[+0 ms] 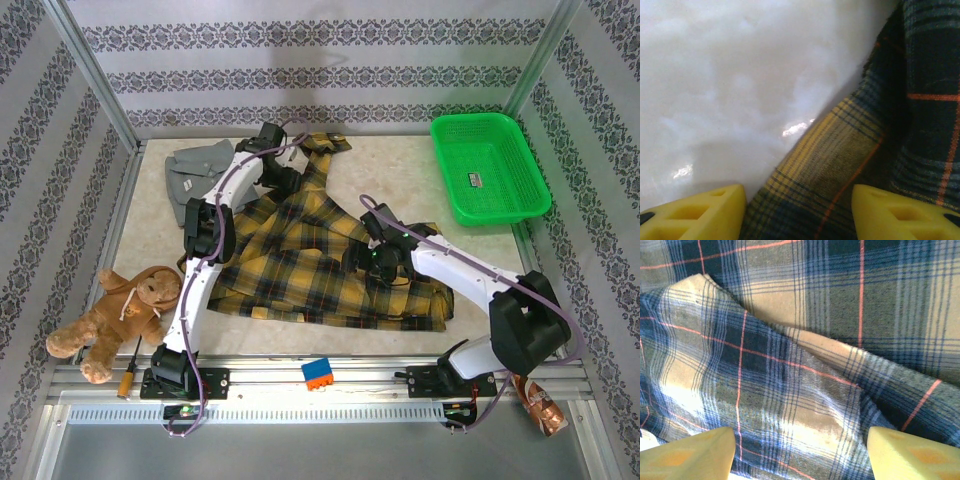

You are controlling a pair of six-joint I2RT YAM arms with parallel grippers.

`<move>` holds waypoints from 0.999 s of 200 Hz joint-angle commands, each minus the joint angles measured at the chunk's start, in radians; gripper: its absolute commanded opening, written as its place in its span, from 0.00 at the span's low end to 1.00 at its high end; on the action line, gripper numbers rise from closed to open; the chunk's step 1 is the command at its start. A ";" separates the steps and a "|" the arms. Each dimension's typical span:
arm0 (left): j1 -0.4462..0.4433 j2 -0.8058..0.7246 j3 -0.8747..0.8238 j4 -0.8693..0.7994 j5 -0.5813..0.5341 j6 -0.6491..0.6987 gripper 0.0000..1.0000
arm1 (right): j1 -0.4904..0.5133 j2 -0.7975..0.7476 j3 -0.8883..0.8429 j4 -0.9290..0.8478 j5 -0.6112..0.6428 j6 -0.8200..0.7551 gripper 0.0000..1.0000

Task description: Fold and stack the long sleeve shirts

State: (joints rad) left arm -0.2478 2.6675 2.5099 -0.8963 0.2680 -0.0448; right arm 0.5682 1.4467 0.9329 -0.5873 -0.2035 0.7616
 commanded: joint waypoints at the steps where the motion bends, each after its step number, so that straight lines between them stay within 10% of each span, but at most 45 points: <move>1: -0.015 0.038 0.017 -0.044 -0.013 0.043 0.57 | 0.018 0.018 0.005 -0.008 -0.011 0.018 0.71; 89: -0.008 0.062 0.013 -0.107 -0.106 0.027 0.06 | 0.004 0.025 -0.034 -0.052 0.096 0.096 0.70; 200: 0.183 -0.441 -0.559 0.324 -0.002 -0.138 0.00 | -0.244 -0.074 0.027 -0.126 0.388 -0.090 0.70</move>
State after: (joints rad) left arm -0.0605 2.3028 2.0289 -0.7094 0.2279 -0.1356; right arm 0.3889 1.4124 0.9195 -0.6823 0.1112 0.8181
